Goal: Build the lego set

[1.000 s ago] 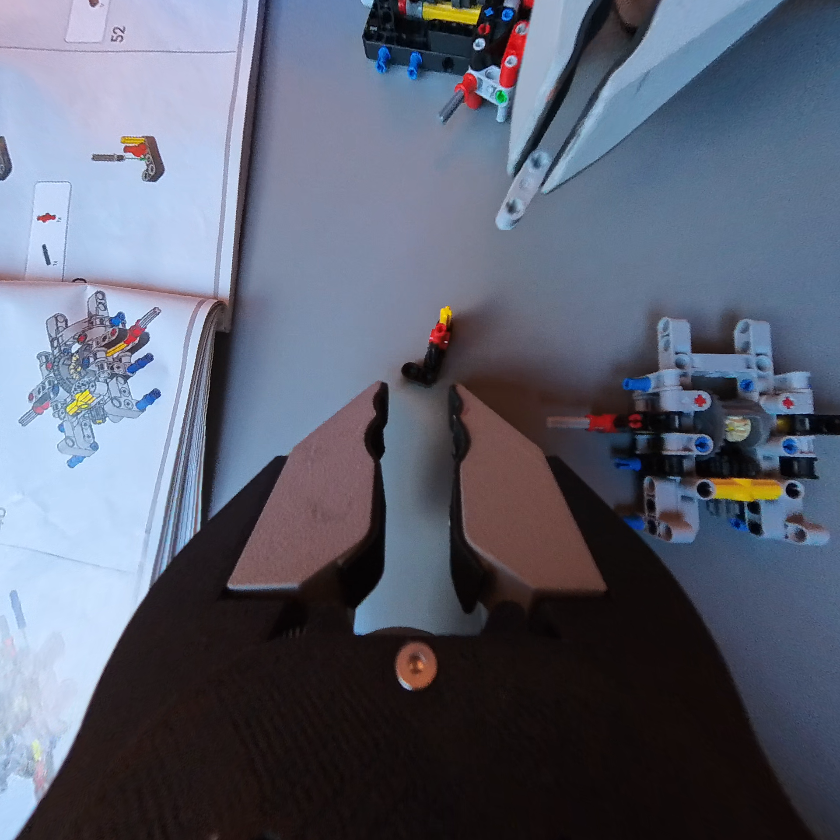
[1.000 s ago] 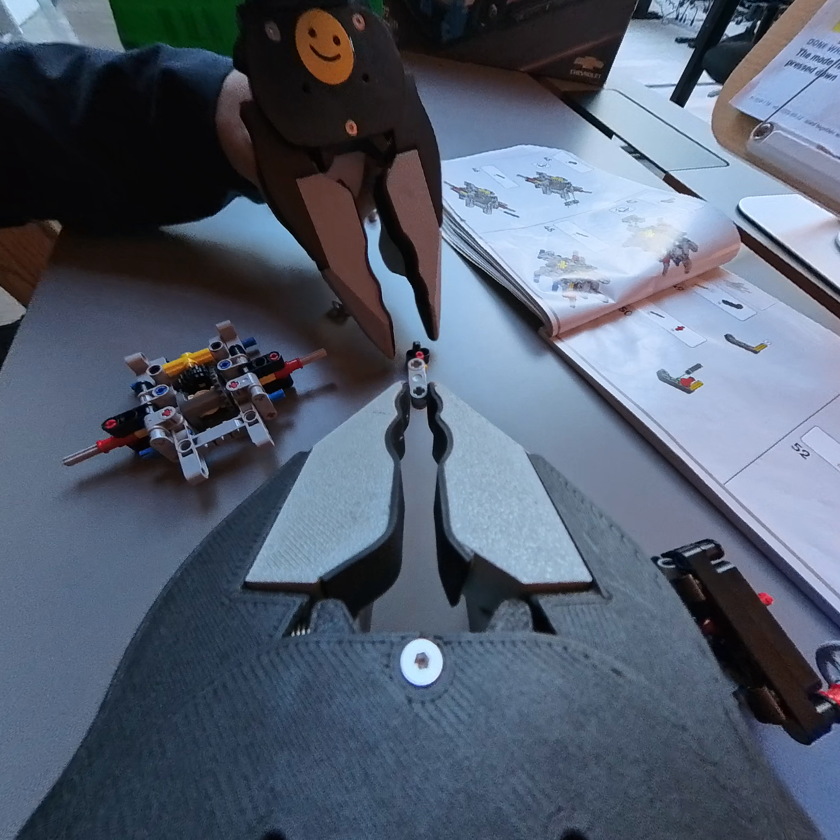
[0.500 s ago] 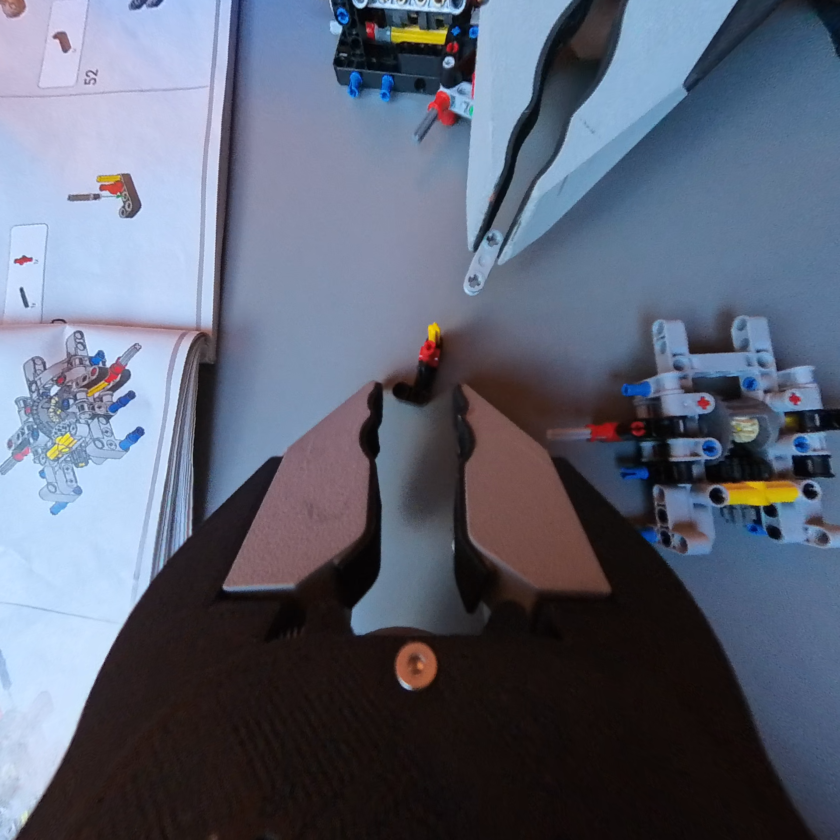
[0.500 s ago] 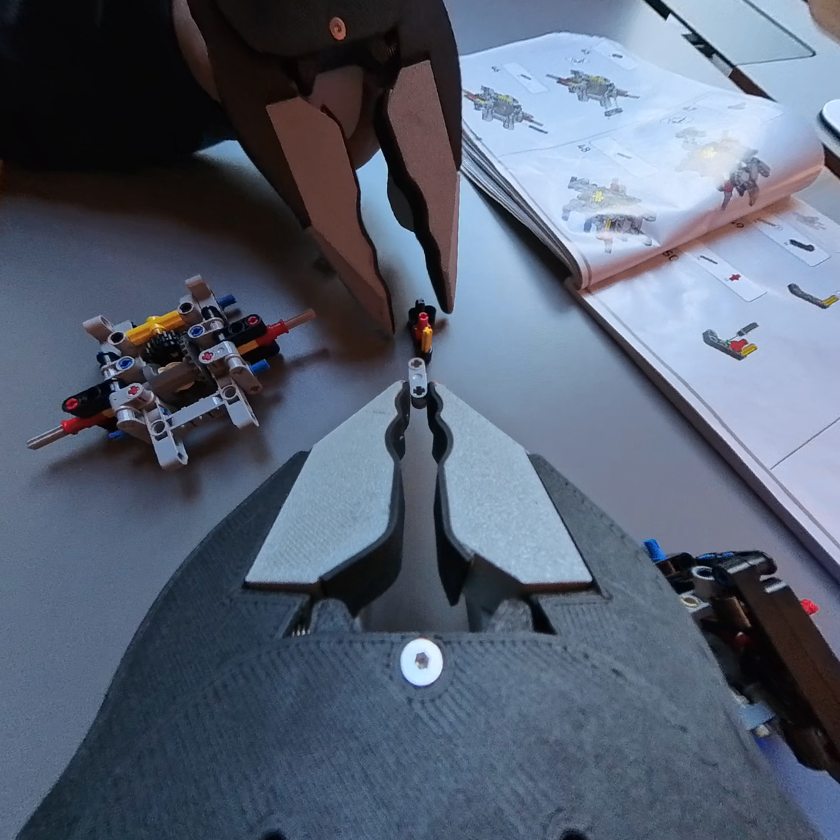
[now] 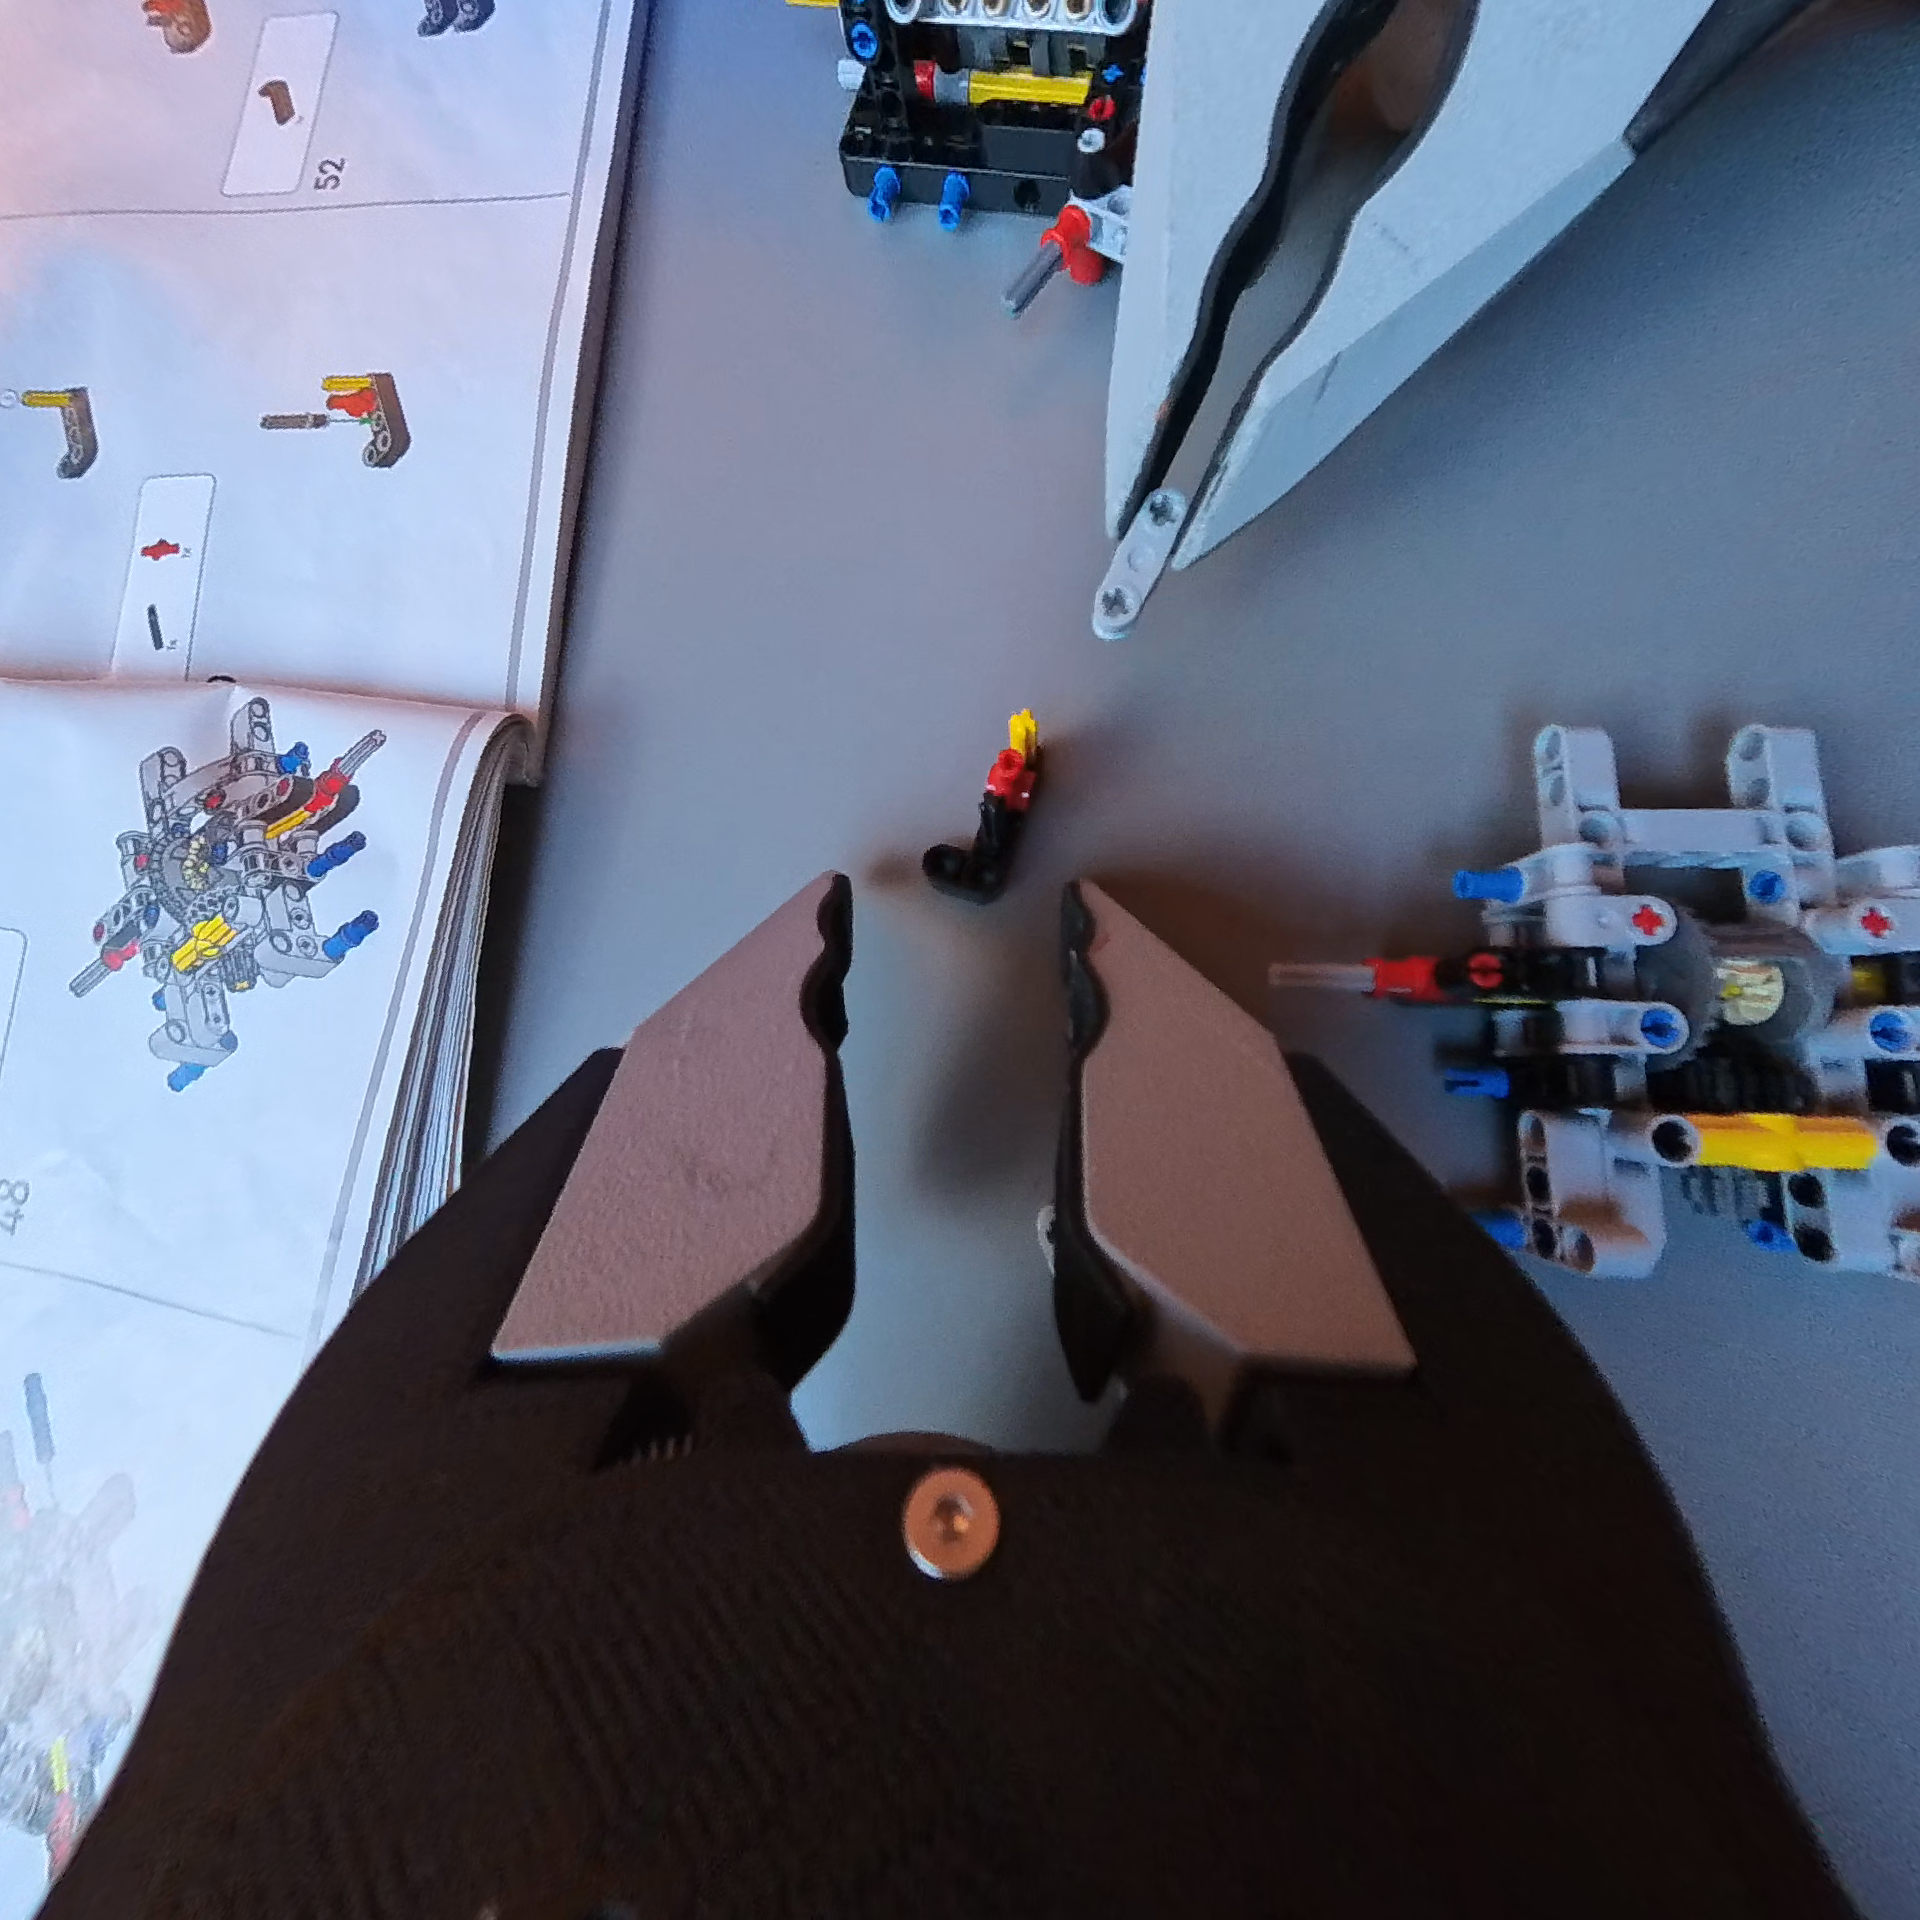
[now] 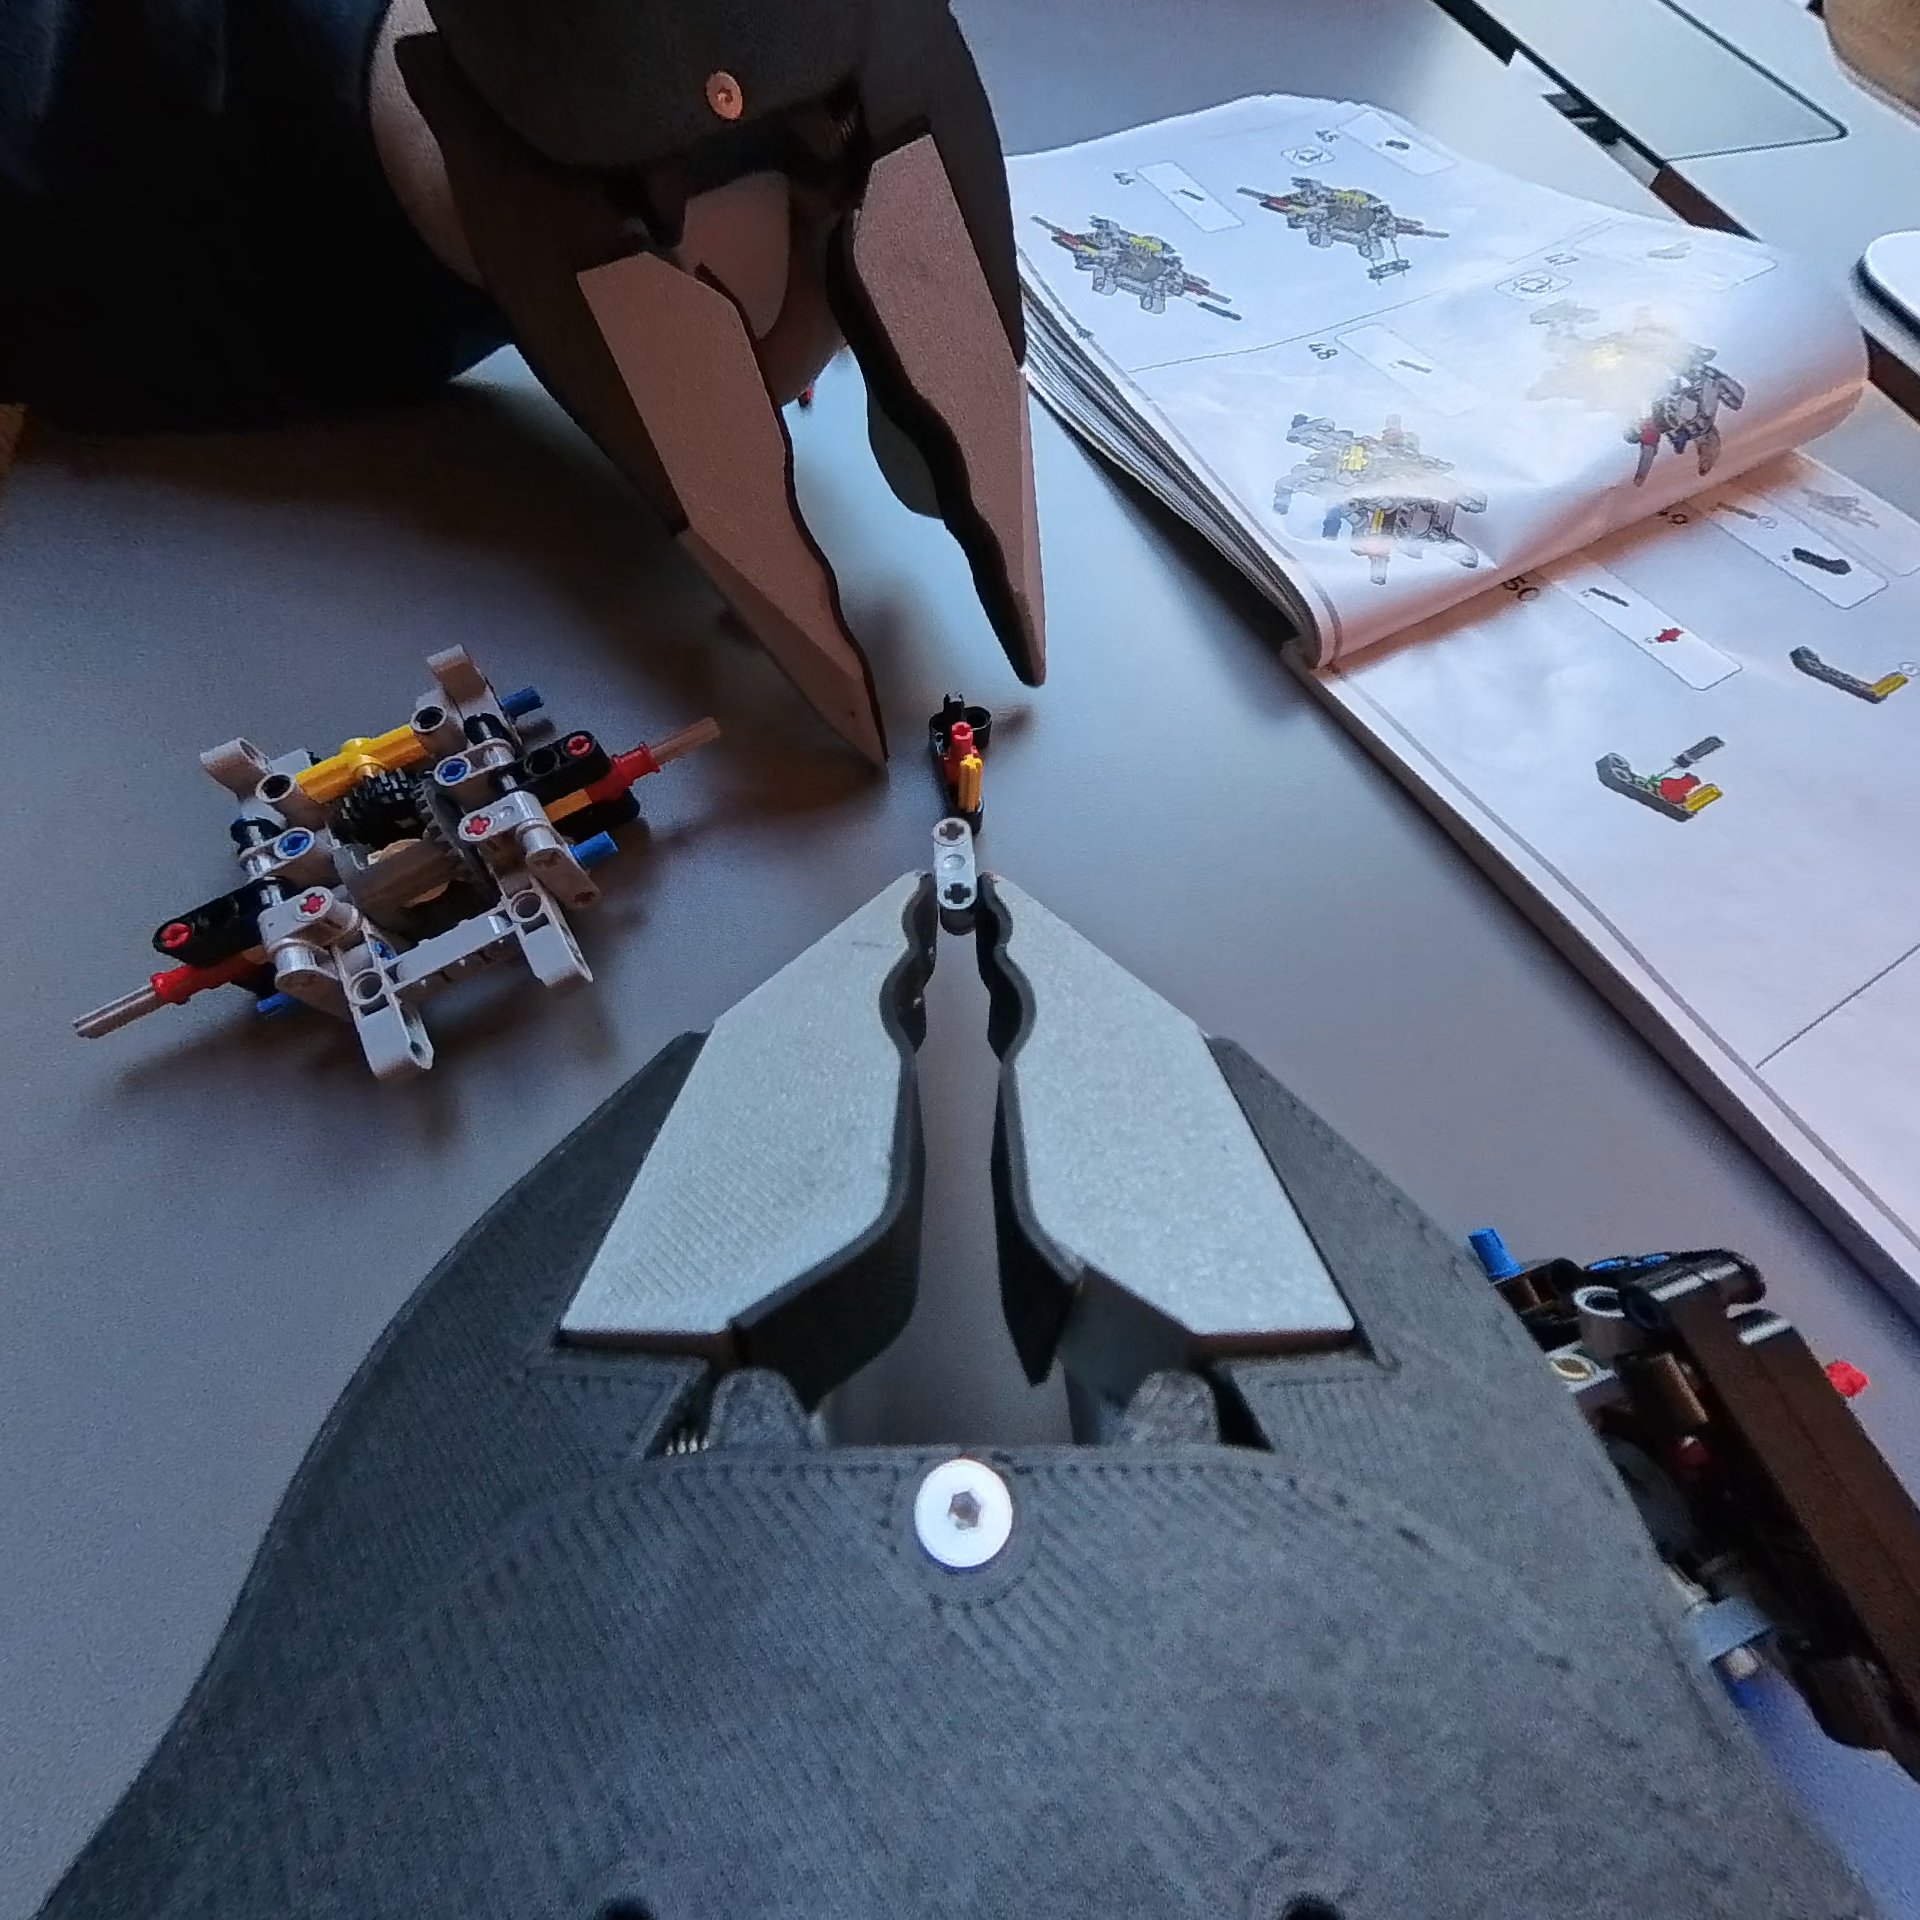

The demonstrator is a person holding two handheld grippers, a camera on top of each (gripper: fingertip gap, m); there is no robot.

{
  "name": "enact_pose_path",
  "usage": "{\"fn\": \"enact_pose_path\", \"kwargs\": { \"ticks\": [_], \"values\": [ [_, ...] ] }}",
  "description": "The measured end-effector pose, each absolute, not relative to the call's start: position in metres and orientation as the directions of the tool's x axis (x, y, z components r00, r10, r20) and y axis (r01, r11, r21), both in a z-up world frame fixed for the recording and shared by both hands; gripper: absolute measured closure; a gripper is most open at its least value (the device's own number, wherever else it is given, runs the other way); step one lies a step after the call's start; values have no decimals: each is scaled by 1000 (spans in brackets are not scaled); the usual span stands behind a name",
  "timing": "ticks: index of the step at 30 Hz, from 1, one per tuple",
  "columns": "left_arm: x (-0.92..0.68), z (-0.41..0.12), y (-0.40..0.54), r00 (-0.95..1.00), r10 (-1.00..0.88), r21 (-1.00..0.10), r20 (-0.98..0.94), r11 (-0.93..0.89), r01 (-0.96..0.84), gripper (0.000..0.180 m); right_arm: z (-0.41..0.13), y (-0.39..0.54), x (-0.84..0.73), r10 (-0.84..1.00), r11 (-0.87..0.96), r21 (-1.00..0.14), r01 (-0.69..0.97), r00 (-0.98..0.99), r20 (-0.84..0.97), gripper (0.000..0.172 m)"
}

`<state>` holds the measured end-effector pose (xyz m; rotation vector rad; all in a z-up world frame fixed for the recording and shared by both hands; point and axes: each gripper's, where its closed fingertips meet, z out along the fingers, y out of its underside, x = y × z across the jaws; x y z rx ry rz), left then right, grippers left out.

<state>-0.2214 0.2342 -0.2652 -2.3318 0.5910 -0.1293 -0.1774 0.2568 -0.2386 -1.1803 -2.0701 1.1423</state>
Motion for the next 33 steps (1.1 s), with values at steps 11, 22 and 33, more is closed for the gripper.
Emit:
{"fn": "enact_pose_path", "kwargs": {
  "ticks": [11,22,33],
  "values": [
    [-215,-234,241,888,-449,-775,-94,-527,-349,160,-233,254,-178,858,283,-867,411,-511,37,168],
    [-188,-232,236,838,-539,-783,-90,-481,-394,159,-221,240,-178,832,282,-902,326,-552,61,167],
    [-178,-230,232,814,-575,-788,-83,-463,-407,166,-217,235,-177,820,262,-915,307,-570,44,167]
  ]
}}
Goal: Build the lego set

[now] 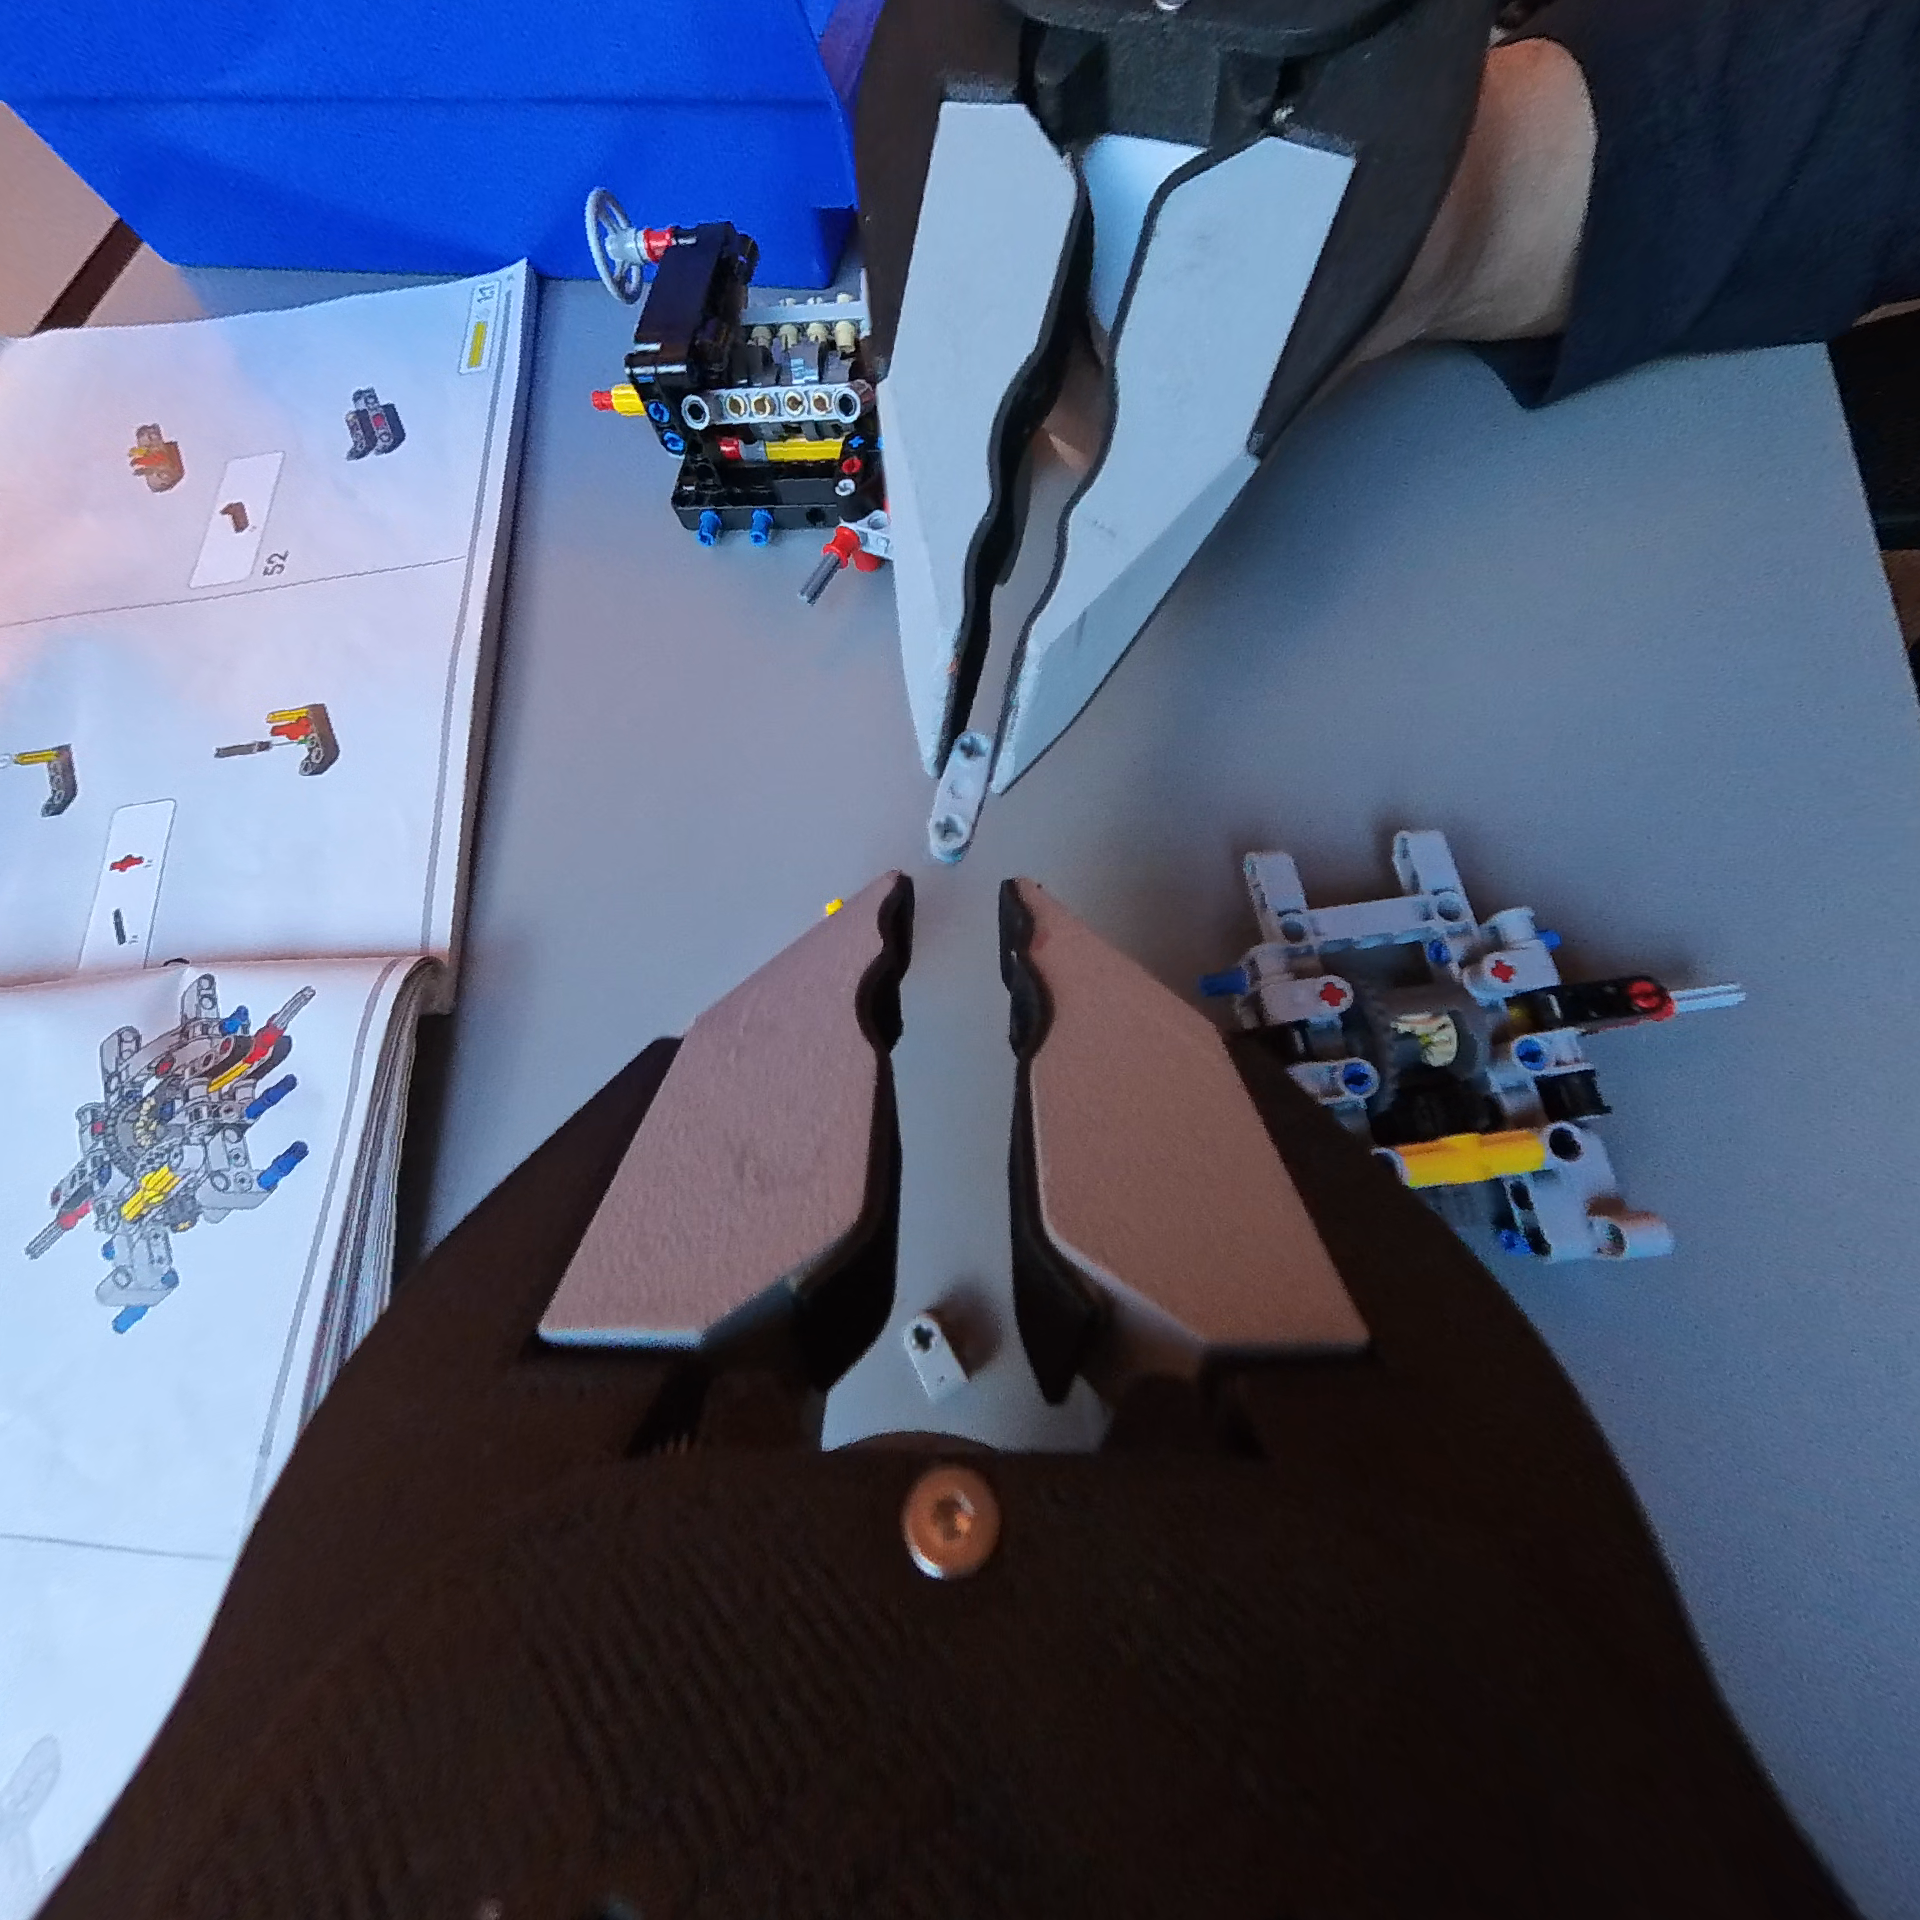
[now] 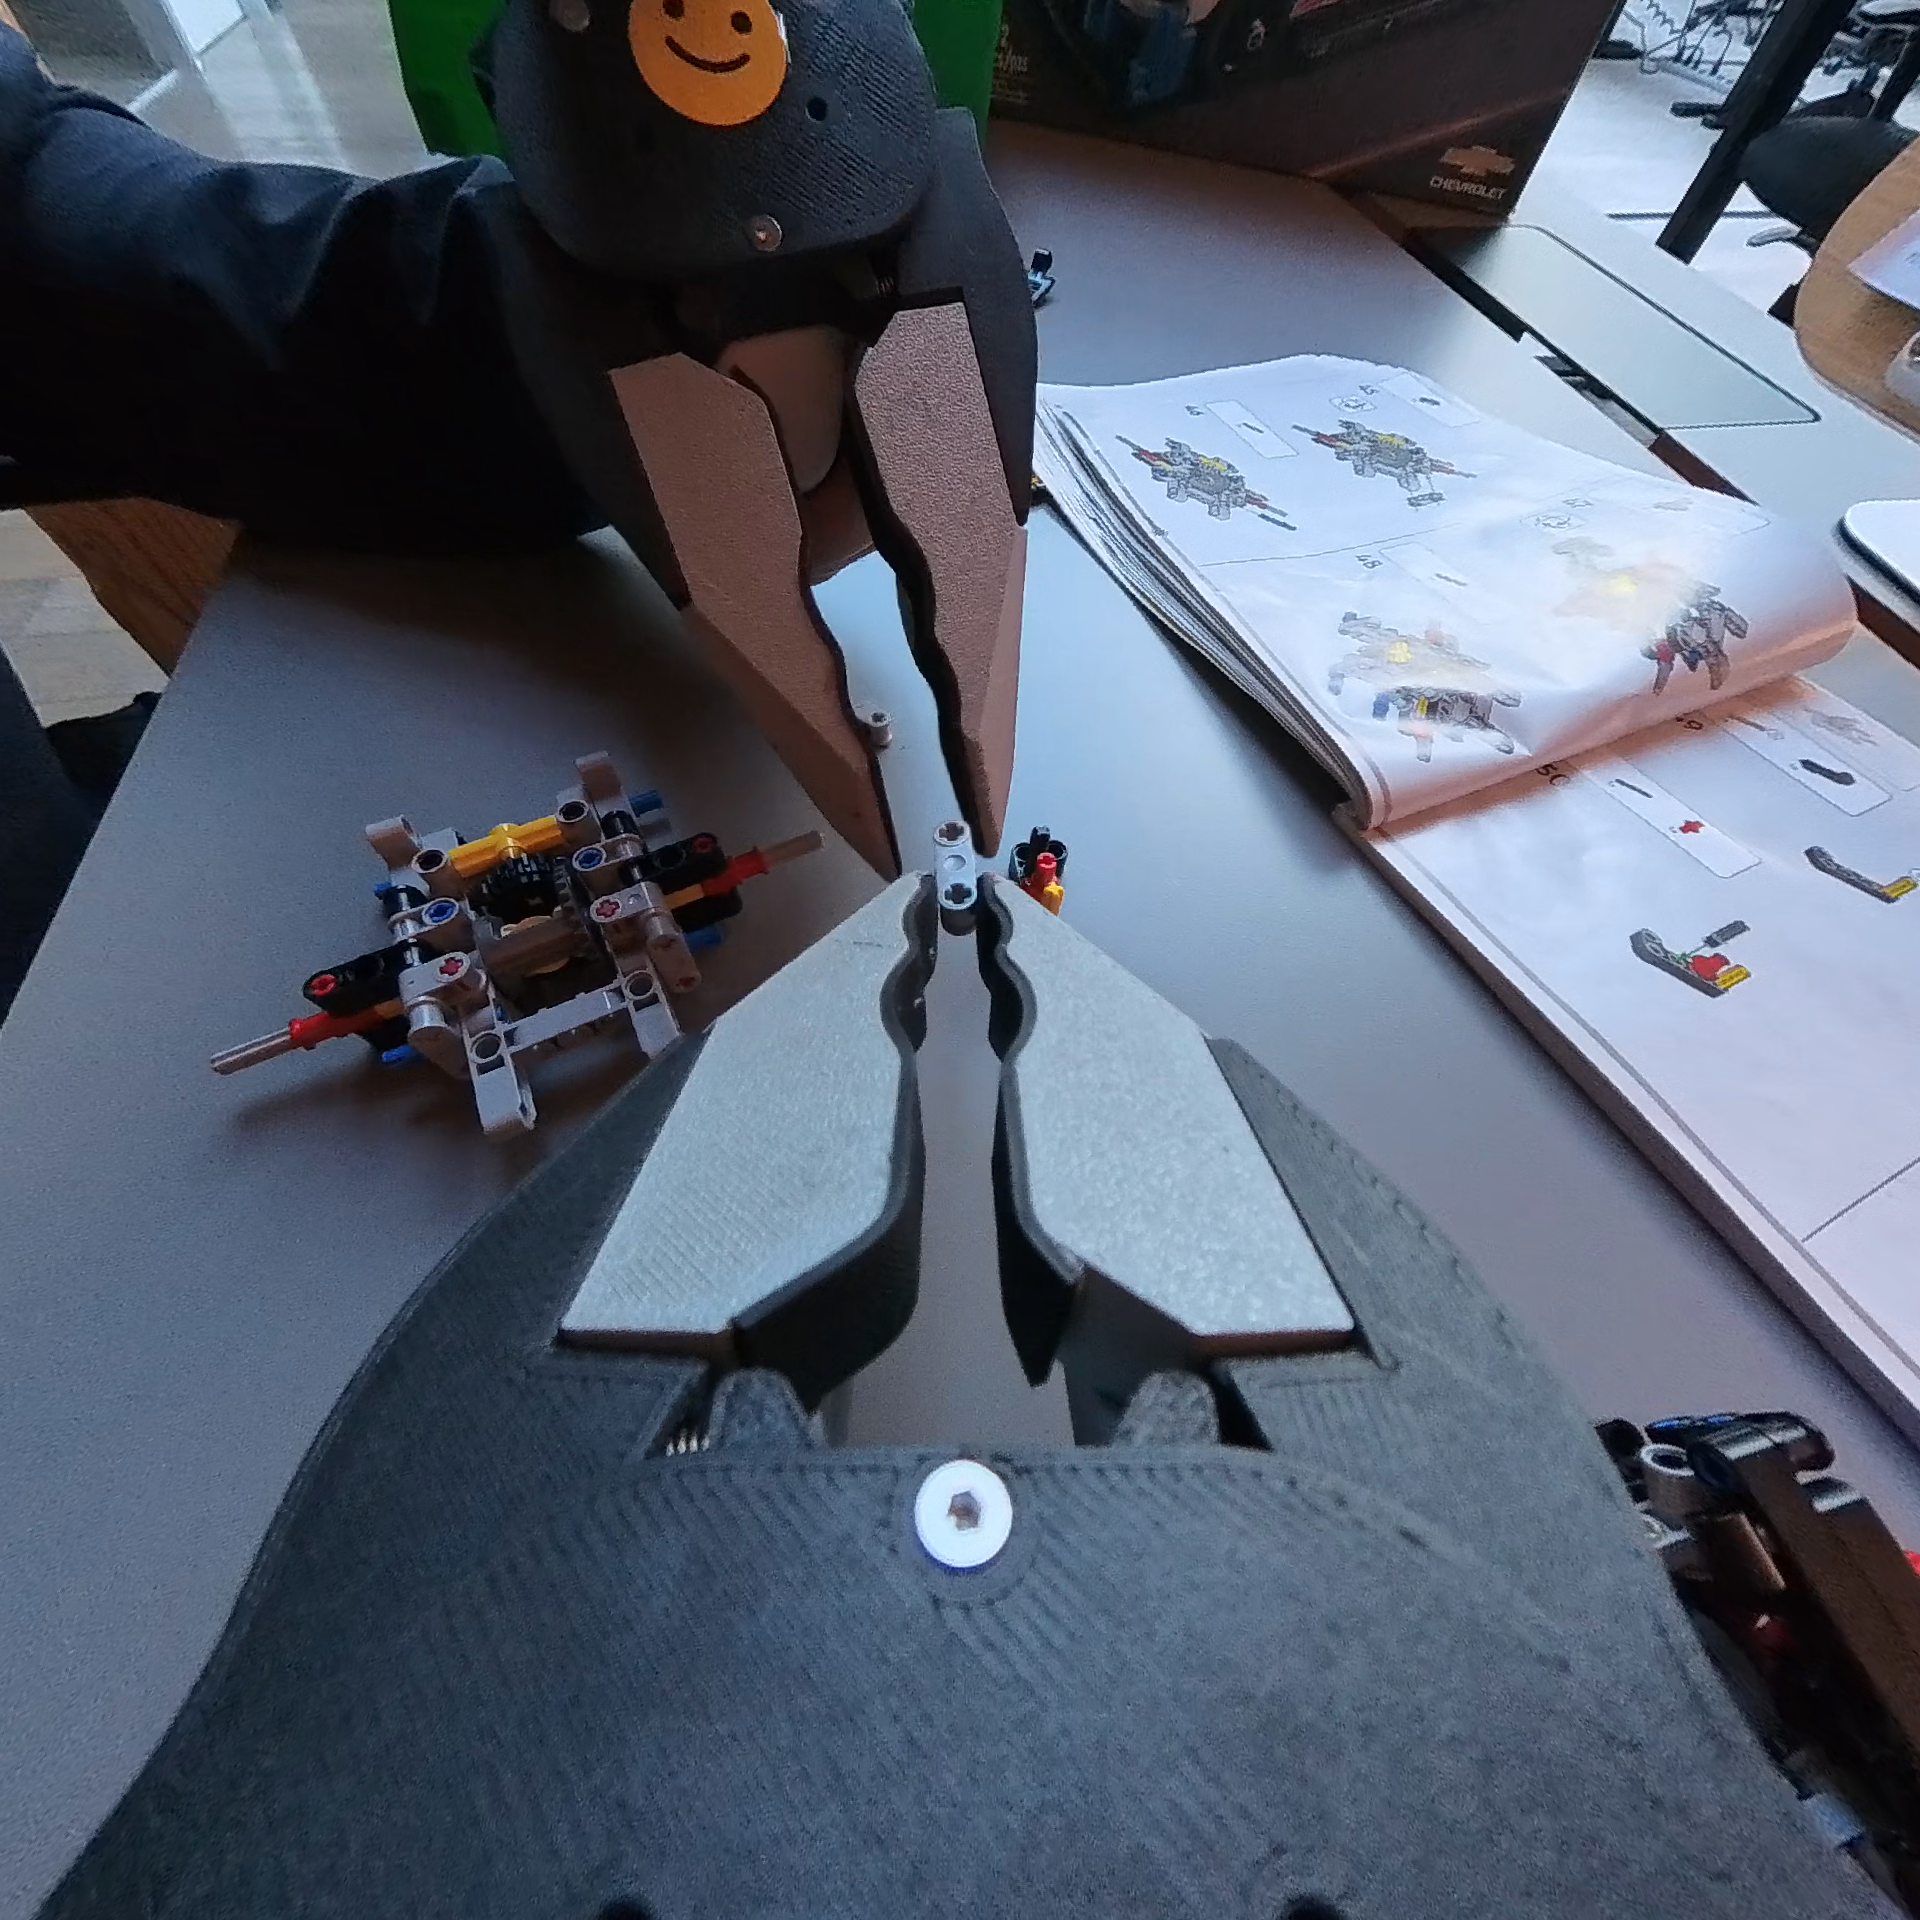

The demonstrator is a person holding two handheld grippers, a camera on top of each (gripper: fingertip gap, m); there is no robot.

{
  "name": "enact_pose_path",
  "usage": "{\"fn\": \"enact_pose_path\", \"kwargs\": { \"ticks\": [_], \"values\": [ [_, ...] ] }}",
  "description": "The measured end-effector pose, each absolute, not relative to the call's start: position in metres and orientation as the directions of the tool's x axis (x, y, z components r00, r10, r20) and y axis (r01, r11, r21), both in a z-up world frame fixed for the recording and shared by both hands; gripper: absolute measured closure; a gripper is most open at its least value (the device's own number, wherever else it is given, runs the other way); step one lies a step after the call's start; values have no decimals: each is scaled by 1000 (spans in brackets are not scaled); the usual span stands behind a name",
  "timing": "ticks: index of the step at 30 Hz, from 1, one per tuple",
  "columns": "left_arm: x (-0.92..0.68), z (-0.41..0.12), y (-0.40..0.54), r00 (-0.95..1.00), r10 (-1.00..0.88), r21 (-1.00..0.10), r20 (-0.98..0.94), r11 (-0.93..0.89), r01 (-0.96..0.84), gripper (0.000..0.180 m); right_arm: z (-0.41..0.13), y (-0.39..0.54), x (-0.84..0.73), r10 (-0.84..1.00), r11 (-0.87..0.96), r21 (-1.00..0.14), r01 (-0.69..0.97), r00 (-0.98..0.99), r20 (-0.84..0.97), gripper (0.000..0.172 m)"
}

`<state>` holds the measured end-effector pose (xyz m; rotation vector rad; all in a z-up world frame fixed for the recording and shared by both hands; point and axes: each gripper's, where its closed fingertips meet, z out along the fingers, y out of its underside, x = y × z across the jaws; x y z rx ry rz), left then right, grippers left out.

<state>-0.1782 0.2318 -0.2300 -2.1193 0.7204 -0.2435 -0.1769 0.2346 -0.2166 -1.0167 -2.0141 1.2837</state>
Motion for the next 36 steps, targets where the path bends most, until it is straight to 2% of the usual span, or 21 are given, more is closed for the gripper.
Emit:
{"fn": "enact_pose_path", "kwargs": {
  "ticks": [22,36],
  "values": [
    [-211,-230,241,897,-439,-794,-41,-531,-296,167,-221,246,-178,848,243,-905,349,-529,23,167],
    [-215,-238,239,902,-432,-774,-27,-562,-292,166,-225,261,-181,886,199,-892,407,-463,-14,168]
  ]
}}
